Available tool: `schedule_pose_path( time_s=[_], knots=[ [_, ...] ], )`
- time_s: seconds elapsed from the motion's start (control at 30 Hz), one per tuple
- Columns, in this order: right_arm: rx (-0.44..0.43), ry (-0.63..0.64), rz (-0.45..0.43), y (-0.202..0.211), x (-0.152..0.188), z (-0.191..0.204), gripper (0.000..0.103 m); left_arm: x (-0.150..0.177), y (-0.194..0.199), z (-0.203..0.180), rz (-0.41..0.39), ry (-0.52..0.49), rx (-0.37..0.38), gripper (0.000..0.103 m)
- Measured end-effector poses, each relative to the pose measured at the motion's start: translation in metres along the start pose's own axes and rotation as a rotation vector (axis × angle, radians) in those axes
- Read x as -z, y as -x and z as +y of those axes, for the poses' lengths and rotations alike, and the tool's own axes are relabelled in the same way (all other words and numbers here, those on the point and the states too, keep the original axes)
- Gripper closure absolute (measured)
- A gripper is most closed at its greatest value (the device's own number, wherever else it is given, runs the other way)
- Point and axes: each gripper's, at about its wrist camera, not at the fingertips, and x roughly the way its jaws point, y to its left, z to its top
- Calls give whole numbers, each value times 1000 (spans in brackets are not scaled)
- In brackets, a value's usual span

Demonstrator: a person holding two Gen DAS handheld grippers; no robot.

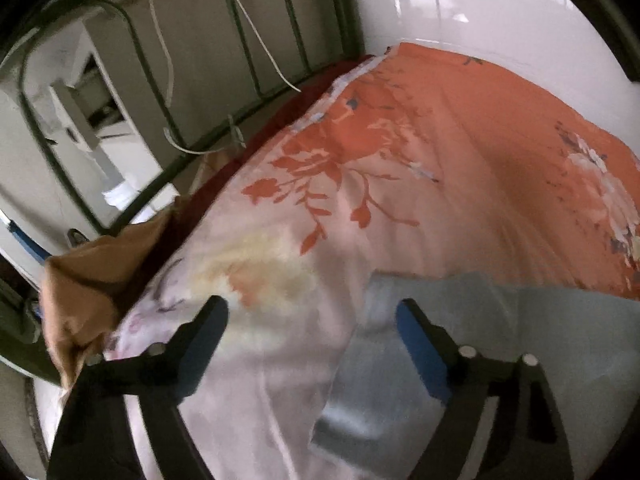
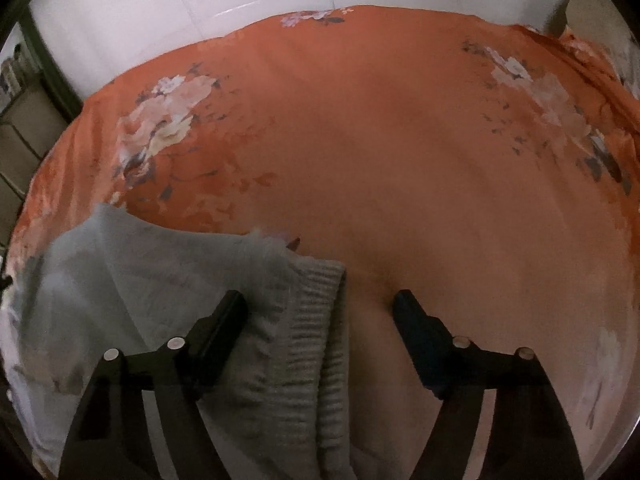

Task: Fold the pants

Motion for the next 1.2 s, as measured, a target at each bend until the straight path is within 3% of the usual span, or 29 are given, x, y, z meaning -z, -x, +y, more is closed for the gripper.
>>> schedule_pose_path(
  time_s=[0.17, 0.33, 0.37, 0.4, 0.47, 0.57, 0.6, 0.7, 0.87, 1.07, 1.2],
  knots=[
    [33, 54, -7, -3, 2, 7, 27, 4, -17, -11, 70, 61, 203, 30],
    [41, 49, -19, -3, 3, 9, 30, 11, -24, -30, 61, 1, 138, 42],
    [38, 54, -25, -3, 3, 9, 32, 13, -23, -34, 43, -23, 118, 49],
    [34, 62, -33, -2, 4, 9, 40, 13, -22, -35, 36, -38, 115, 54],
    [24, 82, -45, 0, 4, 10, 53, 14, -23, -40, 35, -79, 139, 79],
    [37, 112, -61, 4, 2, 13, 72, 14, -19, -46, 12, -130, 153, 94],
    [44, 119, -70, 7, 2, 13, 78, 14, -15, -46, -8, -130, 145, 95],
    [88, 122, -131, 22, -3, 7, 79, 7, -2, -36, -79, -77, 139, 97],
    [147, 119, -210, 48, -25, -9, 79, -10, 0, -26, -111, -55, 135, 98],
    [195, 82, -196, 38, -40, -26, 79, -28, -19, -24, -121, -7, 119, 100],
    [198, 72, -116, 6, -37, -34, 79, -31, -32, -22, -83, 24, 142, 100]
  ],
)
